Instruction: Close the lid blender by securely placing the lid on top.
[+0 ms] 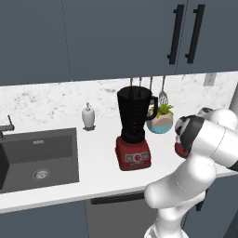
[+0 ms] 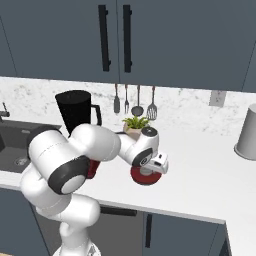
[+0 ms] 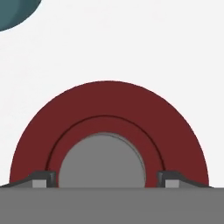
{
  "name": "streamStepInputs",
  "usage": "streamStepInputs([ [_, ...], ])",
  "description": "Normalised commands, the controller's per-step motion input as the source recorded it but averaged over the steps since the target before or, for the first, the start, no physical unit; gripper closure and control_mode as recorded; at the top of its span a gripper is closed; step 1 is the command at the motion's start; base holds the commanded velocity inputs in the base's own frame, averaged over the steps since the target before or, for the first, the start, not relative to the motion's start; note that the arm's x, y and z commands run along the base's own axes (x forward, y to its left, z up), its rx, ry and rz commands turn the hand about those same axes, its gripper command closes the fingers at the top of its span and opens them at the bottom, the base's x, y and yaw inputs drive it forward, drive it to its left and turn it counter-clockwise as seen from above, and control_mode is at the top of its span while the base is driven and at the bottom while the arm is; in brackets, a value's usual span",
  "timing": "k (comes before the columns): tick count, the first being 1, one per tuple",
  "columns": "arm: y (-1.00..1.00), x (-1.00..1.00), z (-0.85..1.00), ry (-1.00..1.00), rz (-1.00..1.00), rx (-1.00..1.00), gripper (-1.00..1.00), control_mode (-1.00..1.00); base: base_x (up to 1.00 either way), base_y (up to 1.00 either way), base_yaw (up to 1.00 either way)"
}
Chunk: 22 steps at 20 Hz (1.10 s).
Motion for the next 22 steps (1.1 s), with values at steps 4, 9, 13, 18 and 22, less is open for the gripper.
streamStepInputs([
  [4, 0.0, 0.1, -0.24, 0.02, 0.0, 0.0, 1.0, -1.0, 0.0, 0.0, 0.0],
  [9, 0.0, 0.0, -0.36, 0.08, 0.0, 0.0, 1.0, -1.0, 0.0, 0.0, 0.0],
  [13, 0.09, -0.08, -0.34, 0.09, 0.0, 0.0, 1.0, -1.0, 0.0, 0.0, 0.0],
  [18, 0.14, 0.0, -0.21, 0.02, 0.0, 0.0, 1.0, -1.0, 0.0, 0.0, 0.0],
  [22, 0.15, 0.0, -0.24, 0.0, 0.0, 0.0, 1.0, -1.0, 0.0, 0.0, 0.0],
])
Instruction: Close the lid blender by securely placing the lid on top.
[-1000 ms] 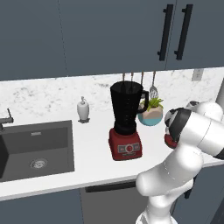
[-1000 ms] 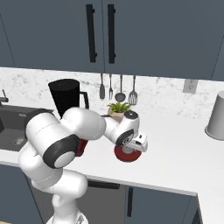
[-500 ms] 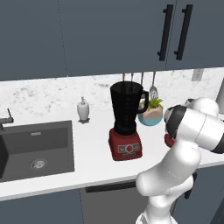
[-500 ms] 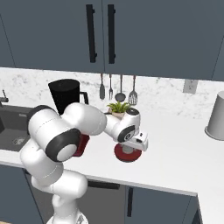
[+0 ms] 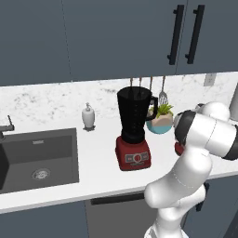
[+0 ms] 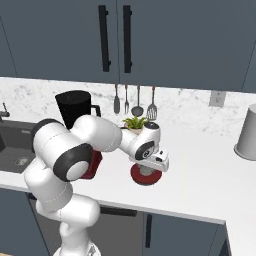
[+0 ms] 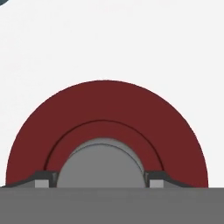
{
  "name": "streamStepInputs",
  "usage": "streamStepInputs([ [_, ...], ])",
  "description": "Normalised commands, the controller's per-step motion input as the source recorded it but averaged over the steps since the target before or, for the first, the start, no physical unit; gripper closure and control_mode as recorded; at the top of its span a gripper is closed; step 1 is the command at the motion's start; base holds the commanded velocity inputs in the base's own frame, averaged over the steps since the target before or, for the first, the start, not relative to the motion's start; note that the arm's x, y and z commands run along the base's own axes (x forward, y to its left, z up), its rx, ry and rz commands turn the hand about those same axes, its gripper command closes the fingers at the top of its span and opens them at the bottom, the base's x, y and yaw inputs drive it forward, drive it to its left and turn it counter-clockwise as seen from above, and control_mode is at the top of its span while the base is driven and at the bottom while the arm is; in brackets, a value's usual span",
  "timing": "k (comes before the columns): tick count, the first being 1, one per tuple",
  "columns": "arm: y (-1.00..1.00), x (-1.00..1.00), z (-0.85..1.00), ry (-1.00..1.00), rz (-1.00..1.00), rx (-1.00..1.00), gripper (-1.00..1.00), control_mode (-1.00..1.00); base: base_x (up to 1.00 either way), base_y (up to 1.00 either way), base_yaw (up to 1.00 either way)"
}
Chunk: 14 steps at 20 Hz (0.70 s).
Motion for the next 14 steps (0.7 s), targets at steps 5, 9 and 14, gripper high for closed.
streamStepInputs([
  [5, 0.03, 0.0, -0.17, -0.08, 0.0, 0.0, 1.0, -1.0, 0.0, 0.0, 0.0],
  [9, 0.0, -0.09, -0.12, -0.05, 0.0, 0.0, 1.0, -1.0, 0.0, 0.0, 0.0],
  [14, 0.0, -0.36, 0.67, -0.05, 0.04, 0.0, 1.0, -1.0, 0.0, 0.0, 0.0],
])
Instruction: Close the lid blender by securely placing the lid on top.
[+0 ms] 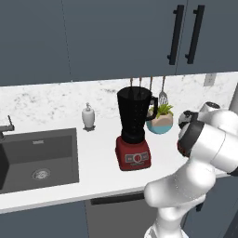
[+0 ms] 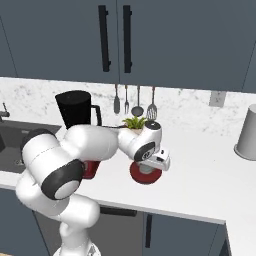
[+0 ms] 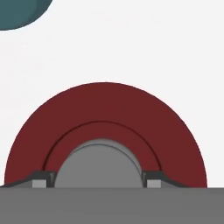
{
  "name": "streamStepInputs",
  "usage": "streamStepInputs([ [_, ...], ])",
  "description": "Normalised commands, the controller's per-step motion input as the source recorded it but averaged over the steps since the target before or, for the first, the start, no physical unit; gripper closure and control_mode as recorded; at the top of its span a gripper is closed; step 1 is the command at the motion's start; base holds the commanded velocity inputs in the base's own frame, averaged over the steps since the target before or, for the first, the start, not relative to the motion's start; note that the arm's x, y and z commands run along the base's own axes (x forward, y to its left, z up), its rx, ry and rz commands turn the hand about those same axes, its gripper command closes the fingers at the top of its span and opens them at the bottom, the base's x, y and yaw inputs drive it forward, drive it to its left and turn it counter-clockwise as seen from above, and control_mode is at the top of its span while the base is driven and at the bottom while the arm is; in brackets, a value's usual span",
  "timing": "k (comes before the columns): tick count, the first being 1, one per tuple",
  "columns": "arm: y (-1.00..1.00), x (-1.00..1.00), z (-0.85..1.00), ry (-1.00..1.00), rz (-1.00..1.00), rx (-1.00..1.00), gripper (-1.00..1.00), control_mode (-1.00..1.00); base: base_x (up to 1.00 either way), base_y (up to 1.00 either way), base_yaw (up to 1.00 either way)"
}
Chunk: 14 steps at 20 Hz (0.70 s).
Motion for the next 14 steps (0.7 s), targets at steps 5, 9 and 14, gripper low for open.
streamStepInputs([
  [5, 0.0, -0.56, 1.0, -0.07, 0.07, 0.0, 1.0, -1.0, 0.0, 0.0, 0.0],
  [9, 0.0, -0.66, 0.94, -0.06, 0.07, 0.0, 1.0, -1.0, 0.0, 0.0, 0.0],
  [14, 0.11, -0.66, 0.83, -0.15, 0.08, 0.0, 1.0, -1.0, 0.0, 0.0, 0.0],
])
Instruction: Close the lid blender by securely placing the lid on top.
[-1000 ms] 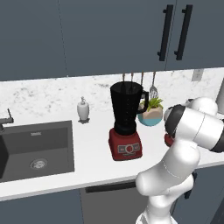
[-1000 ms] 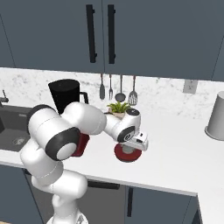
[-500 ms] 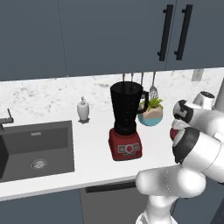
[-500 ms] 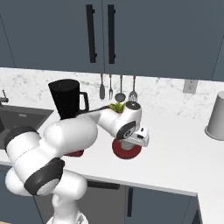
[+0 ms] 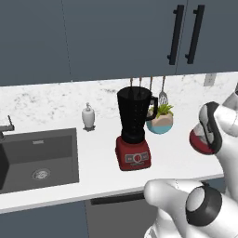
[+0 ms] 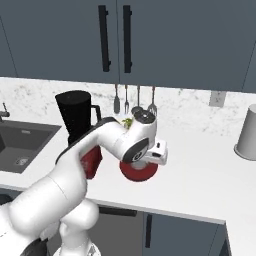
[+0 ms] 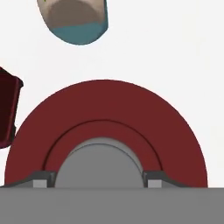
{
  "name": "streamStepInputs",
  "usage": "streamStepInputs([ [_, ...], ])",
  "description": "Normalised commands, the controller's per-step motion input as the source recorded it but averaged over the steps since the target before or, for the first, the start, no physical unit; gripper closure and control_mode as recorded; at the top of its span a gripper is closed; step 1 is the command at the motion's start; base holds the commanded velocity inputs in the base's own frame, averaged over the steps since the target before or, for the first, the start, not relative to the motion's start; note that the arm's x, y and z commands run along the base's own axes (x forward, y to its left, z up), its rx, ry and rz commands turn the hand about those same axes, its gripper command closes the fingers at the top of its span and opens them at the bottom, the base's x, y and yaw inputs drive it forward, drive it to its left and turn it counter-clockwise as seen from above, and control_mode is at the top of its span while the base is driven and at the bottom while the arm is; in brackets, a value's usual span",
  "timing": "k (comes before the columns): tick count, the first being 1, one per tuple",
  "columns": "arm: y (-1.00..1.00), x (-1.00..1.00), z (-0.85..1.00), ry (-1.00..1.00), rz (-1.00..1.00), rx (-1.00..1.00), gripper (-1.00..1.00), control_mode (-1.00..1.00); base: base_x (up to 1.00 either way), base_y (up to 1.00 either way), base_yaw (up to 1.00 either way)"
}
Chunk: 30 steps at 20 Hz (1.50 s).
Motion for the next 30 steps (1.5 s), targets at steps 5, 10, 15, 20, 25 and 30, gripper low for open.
streamStepInputs([
  [5, 0.19, -0.42, 0.98, -0.21, 0.12, 0.0, 1.0, -1.0, 0.0, 0.0, 0.0],
  [10, 0.24, -0.29, 1.0, -0.16, 0.12, 0.0, 1.0, -1.0, 0.0, 0.0, 0.0],
  [15, 0.37, -0.23, 0.96, -0.09, 0.13, 0.0, 1.0, -1.0, 0.0, 0.0, 0.0],
  [20, 0.48, -0.16, 0.86, -0.01, 0.13, 0.0, 1.0, -1.0, 0.0, 0.0, 0.0],
  [25, 0.51, -0.05, 0.77, 0.0, 0.1, 0.0, 1.0, -1.0, 0.0, 0.0, 0.0],
  [30, 0.53, 0.0, 0.57, 0.0, 0.04, -0.01, 1.0, -1.0, 0.0, 0.0, 0.0],
])
